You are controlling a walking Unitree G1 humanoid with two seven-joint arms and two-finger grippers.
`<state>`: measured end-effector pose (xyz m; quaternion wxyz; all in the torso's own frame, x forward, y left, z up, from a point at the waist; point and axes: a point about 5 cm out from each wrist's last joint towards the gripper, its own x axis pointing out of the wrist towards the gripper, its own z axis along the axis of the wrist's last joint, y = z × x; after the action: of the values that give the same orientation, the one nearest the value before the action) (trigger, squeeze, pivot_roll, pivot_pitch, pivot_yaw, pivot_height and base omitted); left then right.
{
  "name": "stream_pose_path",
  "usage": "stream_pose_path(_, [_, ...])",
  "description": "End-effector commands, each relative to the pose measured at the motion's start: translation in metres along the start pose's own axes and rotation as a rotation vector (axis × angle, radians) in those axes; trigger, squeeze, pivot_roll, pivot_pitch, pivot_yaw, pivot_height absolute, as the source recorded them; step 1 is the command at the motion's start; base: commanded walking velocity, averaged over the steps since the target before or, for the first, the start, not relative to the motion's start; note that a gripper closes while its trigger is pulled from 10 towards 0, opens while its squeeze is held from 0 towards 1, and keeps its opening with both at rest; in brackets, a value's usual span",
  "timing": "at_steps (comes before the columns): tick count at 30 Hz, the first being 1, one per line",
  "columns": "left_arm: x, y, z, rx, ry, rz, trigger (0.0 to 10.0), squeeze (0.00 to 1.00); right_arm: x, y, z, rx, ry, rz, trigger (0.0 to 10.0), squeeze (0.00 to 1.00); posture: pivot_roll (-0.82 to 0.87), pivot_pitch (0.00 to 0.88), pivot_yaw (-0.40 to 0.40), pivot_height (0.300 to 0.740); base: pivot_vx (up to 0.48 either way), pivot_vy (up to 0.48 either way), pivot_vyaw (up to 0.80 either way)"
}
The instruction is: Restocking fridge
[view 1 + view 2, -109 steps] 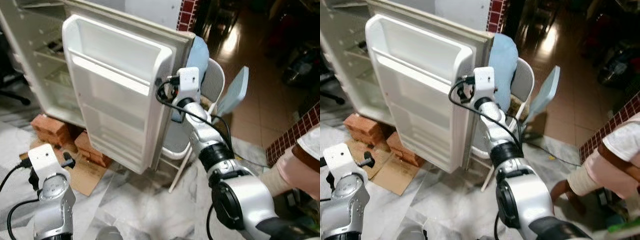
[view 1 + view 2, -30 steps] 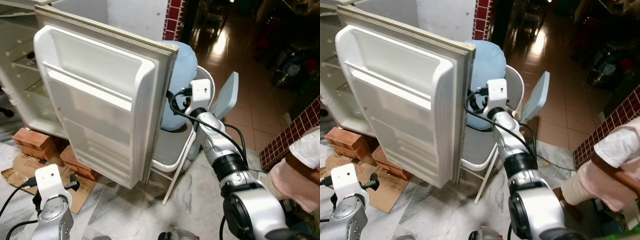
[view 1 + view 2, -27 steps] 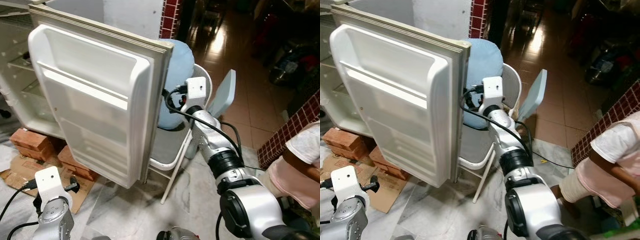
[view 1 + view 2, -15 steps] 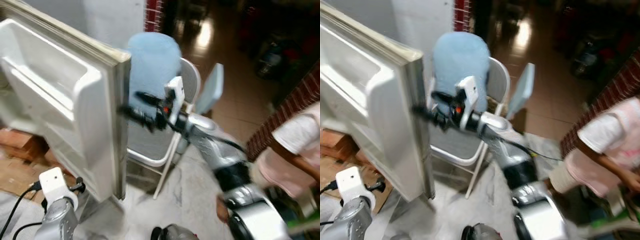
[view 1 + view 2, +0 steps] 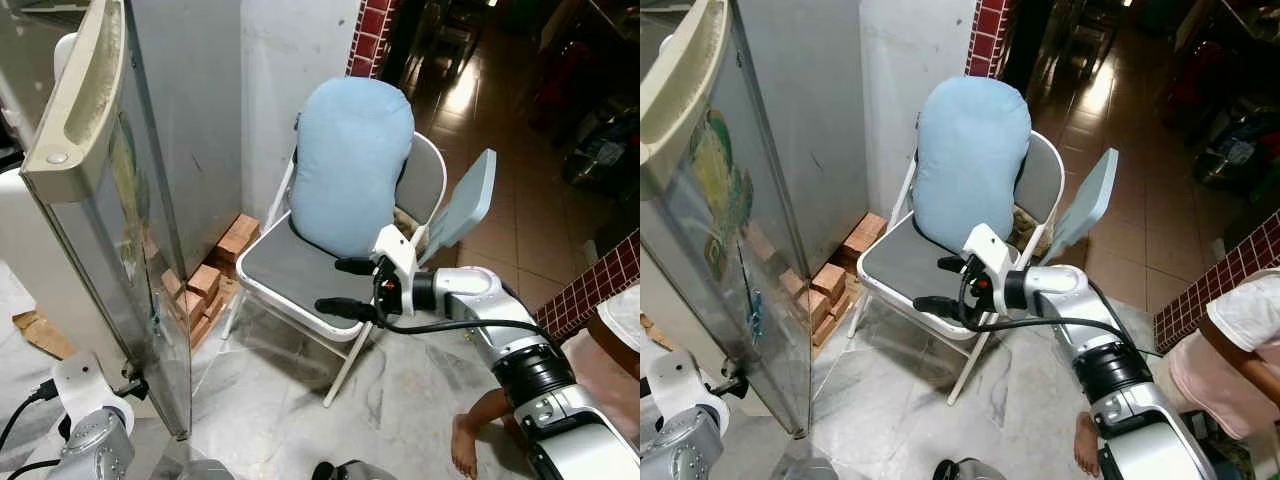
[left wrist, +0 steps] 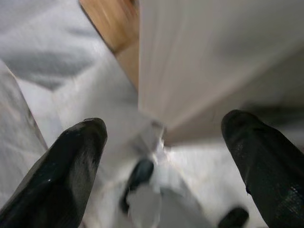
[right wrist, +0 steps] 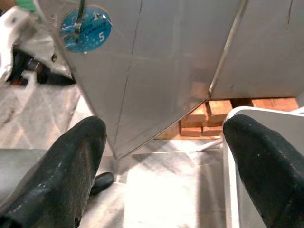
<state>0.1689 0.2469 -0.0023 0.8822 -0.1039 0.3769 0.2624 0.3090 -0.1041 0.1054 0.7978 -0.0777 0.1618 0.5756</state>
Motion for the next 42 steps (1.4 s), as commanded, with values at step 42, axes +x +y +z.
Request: stream_pose_path(42, [0.036, 0.019, -0.095, -0.119, 0.354, -0.046, 10.0, 0.0, 0.058, 0.018, 0.053, 0.04, -0.121, -0.049, 10.0, 0.0, 0.18, 0.0, -0.121, 0.74, 0.0, 0.0, 0.0])
